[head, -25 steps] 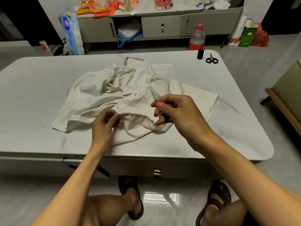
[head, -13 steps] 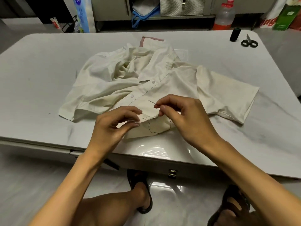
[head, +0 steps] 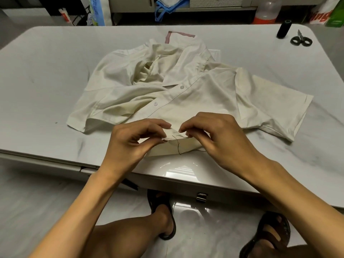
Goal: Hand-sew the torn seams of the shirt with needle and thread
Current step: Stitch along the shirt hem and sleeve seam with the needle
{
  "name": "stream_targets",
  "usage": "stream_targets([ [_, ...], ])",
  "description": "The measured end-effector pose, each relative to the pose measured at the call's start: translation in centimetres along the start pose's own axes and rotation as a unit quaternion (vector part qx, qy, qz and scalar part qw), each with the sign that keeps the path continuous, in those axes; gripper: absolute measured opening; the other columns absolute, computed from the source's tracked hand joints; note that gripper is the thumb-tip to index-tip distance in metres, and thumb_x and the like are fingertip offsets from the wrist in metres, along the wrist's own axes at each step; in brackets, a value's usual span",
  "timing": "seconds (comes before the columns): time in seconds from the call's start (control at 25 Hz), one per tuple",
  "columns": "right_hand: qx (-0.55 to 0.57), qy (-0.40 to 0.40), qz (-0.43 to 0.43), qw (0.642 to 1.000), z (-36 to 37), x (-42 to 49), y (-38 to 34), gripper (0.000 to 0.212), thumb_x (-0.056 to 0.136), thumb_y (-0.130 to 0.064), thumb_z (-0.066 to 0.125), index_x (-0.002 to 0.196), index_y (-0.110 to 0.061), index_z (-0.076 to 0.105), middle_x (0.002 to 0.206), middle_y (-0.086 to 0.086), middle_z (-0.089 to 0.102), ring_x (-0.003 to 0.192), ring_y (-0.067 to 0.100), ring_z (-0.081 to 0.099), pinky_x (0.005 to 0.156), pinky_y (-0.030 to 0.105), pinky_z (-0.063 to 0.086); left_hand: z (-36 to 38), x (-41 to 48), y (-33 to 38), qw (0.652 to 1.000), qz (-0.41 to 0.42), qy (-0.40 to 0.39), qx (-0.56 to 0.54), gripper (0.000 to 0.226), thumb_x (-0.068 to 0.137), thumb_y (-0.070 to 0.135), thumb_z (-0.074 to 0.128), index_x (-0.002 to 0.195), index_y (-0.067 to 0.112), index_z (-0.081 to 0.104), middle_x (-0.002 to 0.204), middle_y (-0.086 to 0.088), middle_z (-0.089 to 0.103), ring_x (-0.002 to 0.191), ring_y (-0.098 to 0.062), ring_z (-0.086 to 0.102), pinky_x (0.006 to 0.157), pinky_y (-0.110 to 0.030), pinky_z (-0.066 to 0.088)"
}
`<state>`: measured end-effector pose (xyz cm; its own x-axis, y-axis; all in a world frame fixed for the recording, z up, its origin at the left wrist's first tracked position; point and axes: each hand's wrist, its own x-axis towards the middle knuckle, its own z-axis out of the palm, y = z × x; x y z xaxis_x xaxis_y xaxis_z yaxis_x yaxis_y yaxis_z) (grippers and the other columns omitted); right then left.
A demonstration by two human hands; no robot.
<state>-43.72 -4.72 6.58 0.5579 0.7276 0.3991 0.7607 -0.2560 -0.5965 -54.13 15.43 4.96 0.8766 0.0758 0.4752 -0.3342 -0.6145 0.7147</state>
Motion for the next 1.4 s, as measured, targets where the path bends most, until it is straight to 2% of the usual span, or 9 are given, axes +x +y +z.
stream_targets([
  [0.28,-0.007,-0.015,-0.003,1.000,0.2,0.0,0.0,0.018,0.090,-0.015,0.058,0.098,-0.015,0.074,0.081,-0.004,0.066,0.076,0.005,0.057,0.069,0.009,0.038,0.0,0.1,0.0,1.000,0.006,-0.003,-0.004,0.007,0.085,0.008,0.072,0.082,0.001,0.072,0.102,-0.004,0.075,0.095,-0.017,0.073,0.077,-0.038,0.060],
  [0.6,-0.007,-0.021,-0.007,1.000,0.4,0.0,0.3,0.018,0.091,-0.016,0.058,0.098,-0.016,0.074,0.079,-0.006,0.064,0.072,0.001,0.053,0.067,0.008,0.037,0.0,0.3,0.3,1.000,0.010,-0.015,0.005,0.002,0.082,-0.003,0.072,0.080,-0.002,0.073,0.101,-0.005,0.075,0.095,-0.016,0.073,0.077,-0.039,0.060],
  [0.84,-0.033,-0.031,-0.029,0.999,0.4,0.0,0.4,0.016,0.089,-0.010,0.062,0.098,-0.015,0.074,0.079,-0.004,0.064,0.072,0.005,0.056,0.065,0.011,0.037,0.1,0.3,0.4,1.000,0.004,-0.025,-0.013,0.003,0.083,-0.001,0.072,0.082,0.002,0.073,0.098,-0.005,0.076,0.094,-0.016,0.074,0.080,-0.036,0.059],
  [0.96,-0.049,-0.048,-0.039,0.997,0.4,0.0,0.5,0.021,0.084,0.002,0.067,0.094,-0.015,0.073,0.078,-0.004,0.064,0.070,0.002,0.055,0.063,0.011,0.039,0.1,0.4,0.7,0.993,-0.068,-0.047,-0.087,0.011,0.084,-0.003,0.070,0.087,0.008,0.073,0.087,-0.007,0.077,0.085,-0.022,0.075,0.077,-0.035,0.060],
  [1.08,-0.032,-0.049,-0.033,0.998,0.6,0.1,0.5,0.023,0.082,0.005,0.065,0.090,-0.016,0.074,0.076,-0.005,0.064,0.071,0.001,0.053,0.063,0.010,0.040,0.2,0.6,1.1,0.973,-0.150,-0.065,-0.165,0.016,0.085,-0.009,0.064,0.084,0.005,0.070,0.072,-0.012,0.073,0.068,-0.026,0.074,0.067,-0.030,0.059],
  [1.24,0.031,-0.047,-0.018,0.998,1.0,0.3,0.1,0.021,0.080,0.001,0.063,0.088,-0.014,0.076,0.075,-0.004,0.068,0.079,0.006,0.058,0.068,0.007,0.041,0.5,1.0,1.8,0.959,-0.185,-0.077,-0.201,0.019,0.086,-0.012,0.060,0.082,0.006,0.066,0.068,-0.007,0.071,0.061,-0.024,0.073,0.065,-0.024,0.057],
  [1.4,0.091,-0.045,0.013,0.995,1.4,0.3,-0.3,0.014,0.084,-0.004,0.068,0.091,-0.011,0.077,0.079,-0.010,0.068,0.082,0.002,0.062,0.070,0.008,0.044,0.6,1.3,2.1,0.957,-0.187,-0.073,-0.208,0.014,0.086,-0.008,0.062,0.082,0.005,0.065,0.069,-0.007,0.071,0.059,-0.023,0.072,0.064,-0.027,0.058],
])
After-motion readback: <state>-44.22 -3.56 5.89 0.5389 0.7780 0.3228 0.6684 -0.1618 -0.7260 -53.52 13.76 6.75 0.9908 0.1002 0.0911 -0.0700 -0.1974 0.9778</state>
